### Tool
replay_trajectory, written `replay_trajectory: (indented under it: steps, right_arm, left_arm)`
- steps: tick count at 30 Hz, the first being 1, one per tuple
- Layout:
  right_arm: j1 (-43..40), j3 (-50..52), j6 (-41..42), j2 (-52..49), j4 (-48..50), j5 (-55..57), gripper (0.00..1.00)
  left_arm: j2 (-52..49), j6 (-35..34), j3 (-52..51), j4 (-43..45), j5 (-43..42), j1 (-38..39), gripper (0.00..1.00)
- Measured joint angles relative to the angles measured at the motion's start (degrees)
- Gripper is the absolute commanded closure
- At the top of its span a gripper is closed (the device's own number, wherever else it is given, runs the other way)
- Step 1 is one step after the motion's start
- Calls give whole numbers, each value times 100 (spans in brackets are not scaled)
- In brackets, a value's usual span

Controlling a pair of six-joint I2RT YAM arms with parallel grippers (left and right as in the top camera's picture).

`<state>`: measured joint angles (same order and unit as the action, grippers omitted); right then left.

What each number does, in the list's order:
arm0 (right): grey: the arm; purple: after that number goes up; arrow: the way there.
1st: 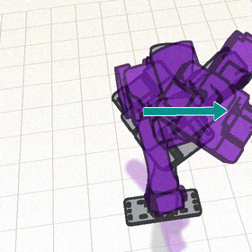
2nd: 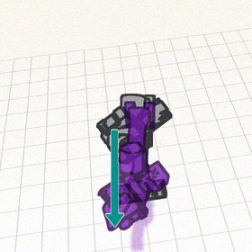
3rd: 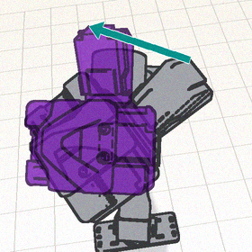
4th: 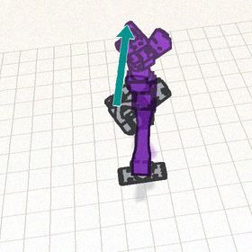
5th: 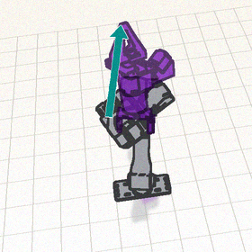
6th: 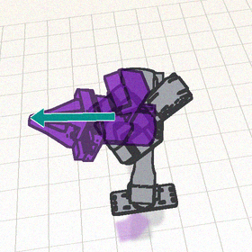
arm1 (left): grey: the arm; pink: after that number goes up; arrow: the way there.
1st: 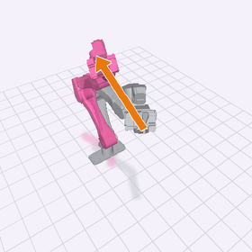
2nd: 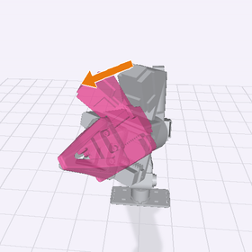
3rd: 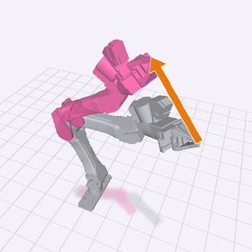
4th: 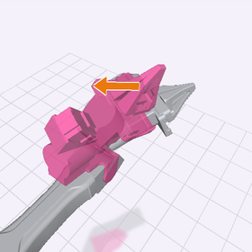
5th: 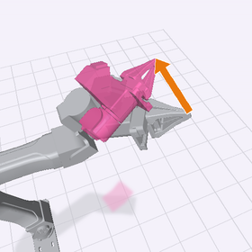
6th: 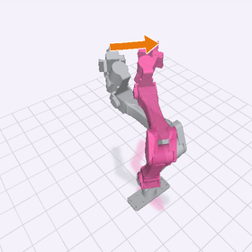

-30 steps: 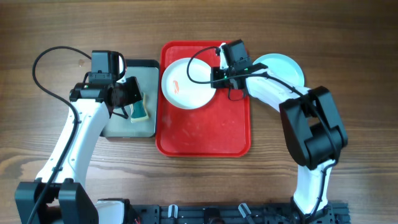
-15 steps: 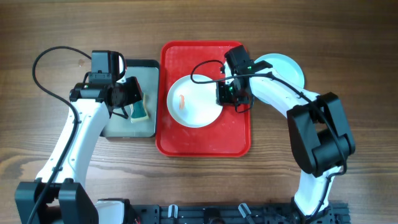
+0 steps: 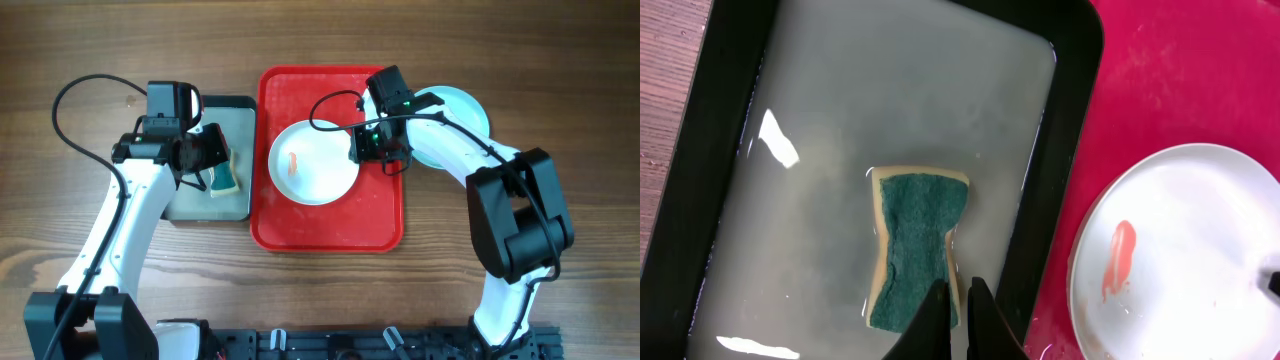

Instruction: Clean dirty plates on tray and stack at the side

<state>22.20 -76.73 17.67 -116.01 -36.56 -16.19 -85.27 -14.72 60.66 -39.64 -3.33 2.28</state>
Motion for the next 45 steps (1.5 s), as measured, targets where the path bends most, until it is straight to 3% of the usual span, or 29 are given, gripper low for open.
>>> replay_trajectory:
  steps: [3, 6, 9, 11, 13, 14, 16, 18, 26, 29, 37, 41, 45]
  right_arm:
    - [0, -4, -2, 0, 24, 175, 66]
    - [0, -4, -4, 0, 33, 256, 54]
    - [0, -4, -52, 0, 37, 299, 51]
    - [0, -4, -63, 0, 48, 317, 36]
    - [0, -11, -68, 0, 79, 317, 32]
    - [0, -26, -101, 0, 101, 319, 34]
    - [0, -37, -103, 0, 129, 321, 59]
    - [0, -37, -101, 0, 140, 323, 72]
    - [0, -37, -105, 0, 210, 332, 71]
    - [0, -37, -111, 0, 212, 334, 96]
    - [0, -37, -103, 0, 295, 518, 96]
    - [0, -39, -22, 57, 127, 584, 96]
    - [0, -39, 26, 205, -63, 619, 96]
  left_arm:
    - [0, 0, -2, 0, 0, 0, 96]
    - [0, 0, -2, 0, 0, 0, 96]
    - [0, 0, -2, -2, 0, 0, 96]
    - [0, 0, -2, 0, 0, 0, 96]
    - [0, 0, -2, 0, 0, 0, 96]
    - [0, 0, -2, -2, 0, 0, 96]
    - [0, 0, -2, 0, 0, 0, 96]
    - [0, 0, -2, 0, 0, 0, 96]
    - [0, 0, -2, 0, 2, 0, 96]
    - [0, 0, -2, 0, 0, 0, 96]
    - [0, 2, -4, -2, 2, 0, 96]
    - [0, 31, -4, -2, 2, 0, 88]
    - [0, 52, -9, -2, 2, 0, 86]
